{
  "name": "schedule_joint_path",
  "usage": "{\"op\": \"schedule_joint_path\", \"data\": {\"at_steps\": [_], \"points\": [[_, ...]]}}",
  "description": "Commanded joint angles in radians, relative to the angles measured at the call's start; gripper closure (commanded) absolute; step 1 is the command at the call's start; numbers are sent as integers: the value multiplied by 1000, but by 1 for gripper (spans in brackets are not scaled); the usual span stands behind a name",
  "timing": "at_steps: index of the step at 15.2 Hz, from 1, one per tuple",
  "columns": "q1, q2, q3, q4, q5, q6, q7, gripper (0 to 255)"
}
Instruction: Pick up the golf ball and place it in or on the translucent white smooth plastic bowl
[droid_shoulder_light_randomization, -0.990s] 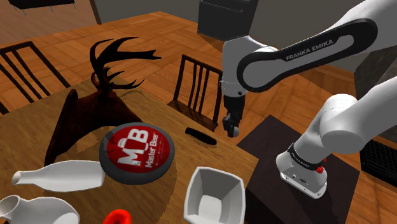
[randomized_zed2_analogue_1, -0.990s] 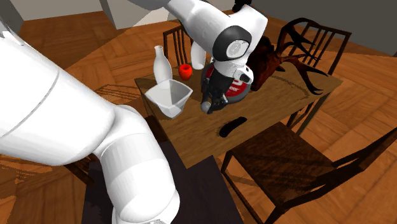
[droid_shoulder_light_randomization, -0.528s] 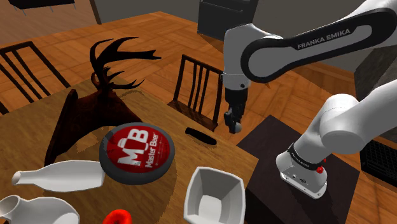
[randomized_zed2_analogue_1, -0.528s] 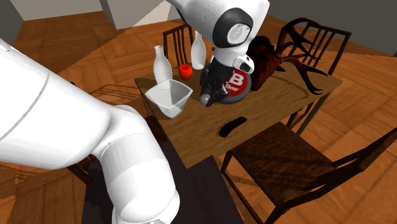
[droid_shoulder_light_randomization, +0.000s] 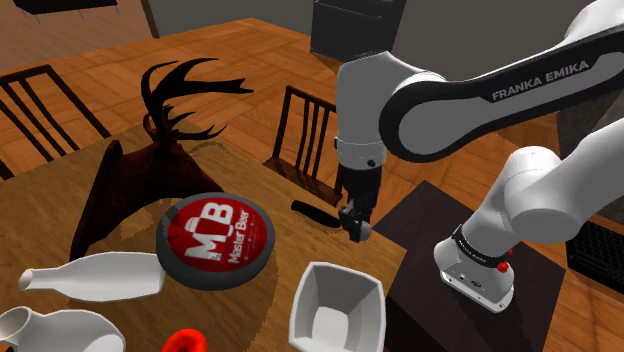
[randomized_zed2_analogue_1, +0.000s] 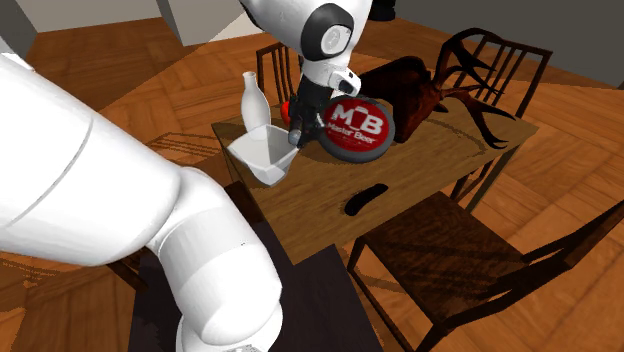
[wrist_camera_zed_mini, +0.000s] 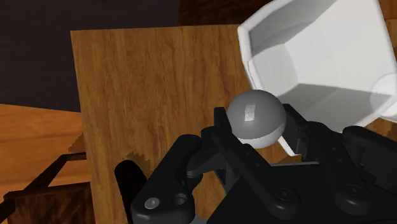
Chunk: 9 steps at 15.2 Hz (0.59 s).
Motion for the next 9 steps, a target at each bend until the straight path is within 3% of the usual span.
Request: {"op": "schedule_joint_path", "data": {"at_steps": [1,9], "points": [[27,14,42,20,27,13,56,255],[88,170,205,165,45,101,276,255]]}}
